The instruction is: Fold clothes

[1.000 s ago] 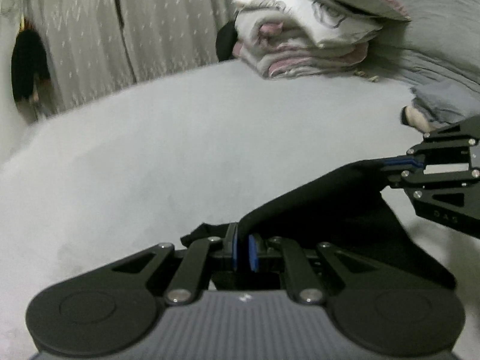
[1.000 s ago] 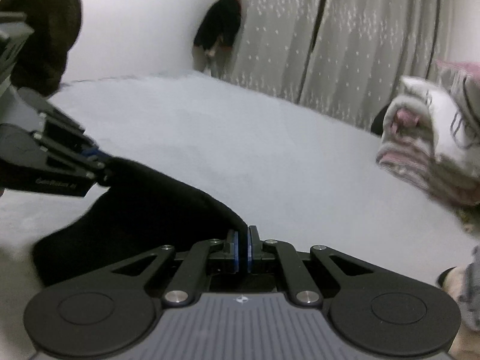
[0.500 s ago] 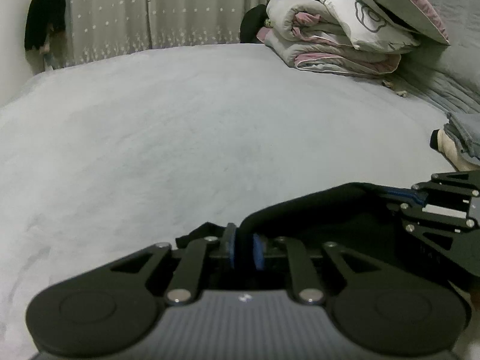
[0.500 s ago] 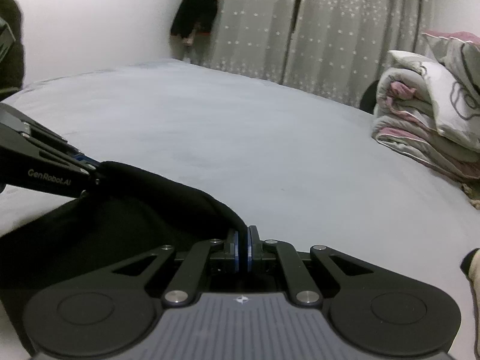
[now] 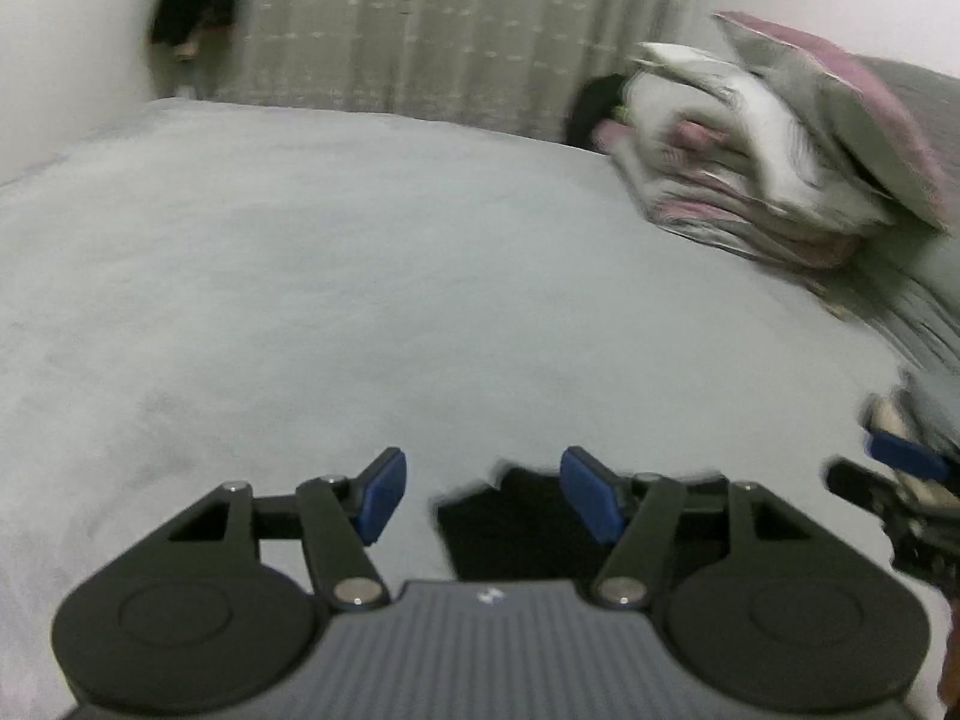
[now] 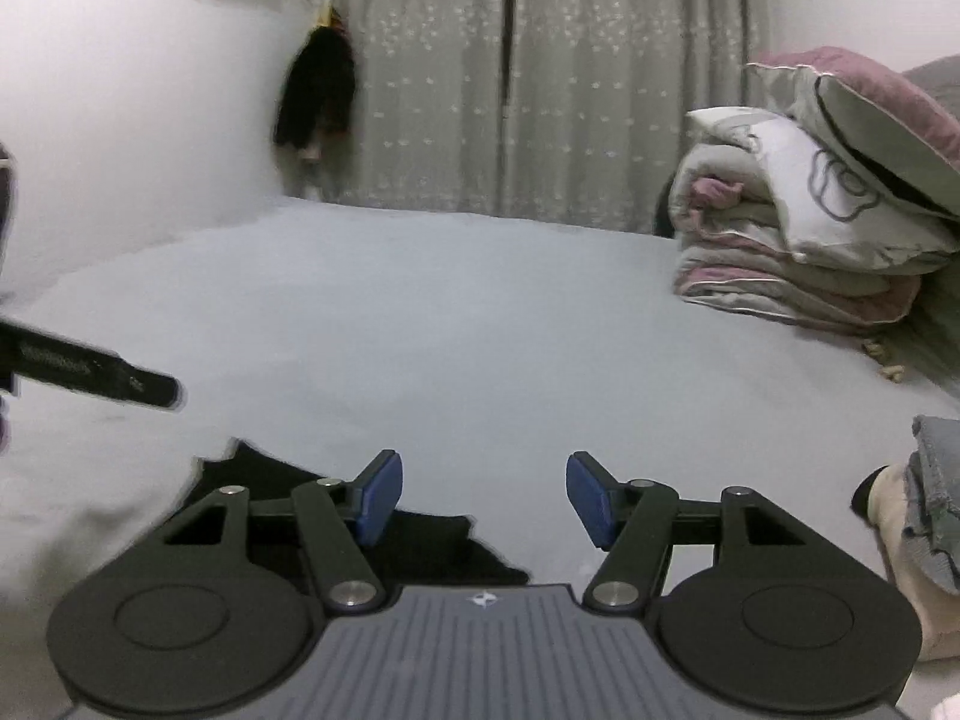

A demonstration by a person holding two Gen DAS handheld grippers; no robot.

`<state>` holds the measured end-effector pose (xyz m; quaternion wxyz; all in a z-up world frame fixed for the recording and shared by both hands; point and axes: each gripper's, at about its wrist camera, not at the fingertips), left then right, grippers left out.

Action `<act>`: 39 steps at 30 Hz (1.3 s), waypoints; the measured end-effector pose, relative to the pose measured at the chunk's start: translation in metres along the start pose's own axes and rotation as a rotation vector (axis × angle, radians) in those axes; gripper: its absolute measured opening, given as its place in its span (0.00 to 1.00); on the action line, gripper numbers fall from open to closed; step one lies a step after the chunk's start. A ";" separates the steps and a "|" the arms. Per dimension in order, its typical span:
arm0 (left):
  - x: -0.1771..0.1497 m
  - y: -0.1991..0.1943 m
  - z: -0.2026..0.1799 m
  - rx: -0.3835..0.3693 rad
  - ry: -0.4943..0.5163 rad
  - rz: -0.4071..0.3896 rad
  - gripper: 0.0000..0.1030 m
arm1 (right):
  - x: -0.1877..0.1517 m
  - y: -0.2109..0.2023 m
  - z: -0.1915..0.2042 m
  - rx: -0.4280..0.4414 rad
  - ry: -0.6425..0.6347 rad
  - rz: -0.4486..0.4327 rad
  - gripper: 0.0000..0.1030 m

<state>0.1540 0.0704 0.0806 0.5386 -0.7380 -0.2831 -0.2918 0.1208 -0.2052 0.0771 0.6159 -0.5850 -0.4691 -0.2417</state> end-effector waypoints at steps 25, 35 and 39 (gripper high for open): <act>-0.095 -0.009 -0.042 0.037 0.099 0.111 0.51 | -0.057 -0.024 0.039 0.149 -0.004 0.197 0.26; -0.087 -0.004 -0.043 0.052 0.069 0.151 0.52 | -0.060 -0.024 0.051 0.163 0.012 0.219 0.28; -0.088 -0.002 -0.039 0.049 0.056 0.160 0.53 | -0.065 -0.015 0.054 0.158 0.024 0.244 0.29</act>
Point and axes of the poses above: each gripper's, at about its wrist camera, not at the fingertips, and y roughly the way its jaws point, z to its left, x to its top, and after that the axes turned 5 degrees about -y, right-handed
